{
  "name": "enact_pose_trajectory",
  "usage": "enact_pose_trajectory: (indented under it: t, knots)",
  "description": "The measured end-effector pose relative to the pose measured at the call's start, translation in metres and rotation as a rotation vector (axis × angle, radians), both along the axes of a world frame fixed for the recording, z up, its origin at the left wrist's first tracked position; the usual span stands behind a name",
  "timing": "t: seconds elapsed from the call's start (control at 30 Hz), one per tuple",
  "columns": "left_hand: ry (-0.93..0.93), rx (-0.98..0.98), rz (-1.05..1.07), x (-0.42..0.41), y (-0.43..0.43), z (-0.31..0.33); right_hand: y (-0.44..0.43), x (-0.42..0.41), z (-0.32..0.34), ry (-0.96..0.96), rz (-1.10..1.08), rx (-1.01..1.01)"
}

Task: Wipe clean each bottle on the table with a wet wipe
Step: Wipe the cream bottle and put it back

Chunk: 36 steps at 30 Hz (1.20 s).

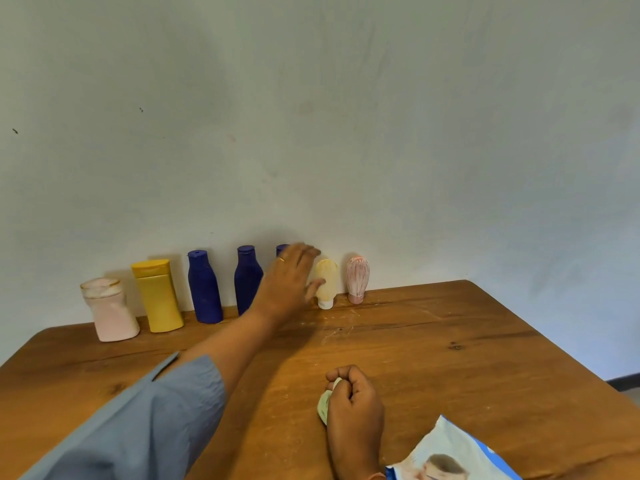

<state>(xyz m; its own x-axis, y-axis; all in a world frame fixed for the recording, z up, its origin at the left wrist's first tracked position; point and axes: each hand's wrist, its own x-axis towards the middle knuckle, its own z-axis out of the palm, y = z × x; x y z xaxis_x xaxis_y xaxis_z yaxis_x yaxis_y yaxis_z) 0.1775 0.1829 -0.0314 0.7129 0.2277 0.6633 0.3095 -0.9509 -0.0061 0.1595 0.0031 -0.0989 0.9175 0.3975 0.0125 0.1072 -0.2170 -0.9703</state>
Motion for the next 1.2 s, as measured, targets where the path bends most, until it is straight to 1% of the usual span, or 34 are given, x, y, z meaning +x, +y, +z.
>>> enact_pose_trajectory:
  t: [0.07, 0.17, 0.23, 0.33, 0.5, 0.57, 0.77, 0.87, 1.0, 1.2]
  knots:
    - [0.028, -0.229, -0.062, 0.006, -0.019, -0.012, 0.000, 0.000, 0.000, 0.012, -0.012, 0.006]
    - [-0.048, -0.628, 0.046, 0.022, -0.039, -0.033, 0.000, 0.001, 0.000, 0.026, -0.018, 0.000]
    - [-0.100, -0.765, 0.119, 0.034, -0.043, -0.046, 0.000, 0.002, -0.001, 0.034, -0.024, 0.003]
    - [-0.138, -0.862, 0.195, 0.047, -0.041, -0.059, 0.001, 0.003, -0.003, 0.058, -0.046, 0.018]
    - [-0.237, -0.909, 0.278, 0.059, -0.032, -0.075, 0.001, 0.004, -0.006, 0.096, -0.064, 0.083]
    - [-0.242, -0.912, 0.324, 0.063, -0.028, -0.078, 0.001, 0.004, -0.008, 0.102, -0.064, 0.099]
    - [-0.133, -0.915, 0.463, 0.077, -0.021, -0.073, 0.004, 0.004, -0.012, 0.101, -0.078, 0.111]
    - [-0.108, -0.908, 0.524, 0.082, -0.019, -0.072, 0.007, 0.005, -0.014, 0.097, -0.103, 0.131]
    - [-0.122, -0.890, 0.504, 0.083, -0.018, -0.075, 0.007, 0.005, -0.013, 0.100, -0.122, 0.148]
    - [-0.166, -0.826, 0.327, 0.052, -0.032, -0.073, 0.002, 0.004, -0.006, 0.123, -0.081, 0.109]
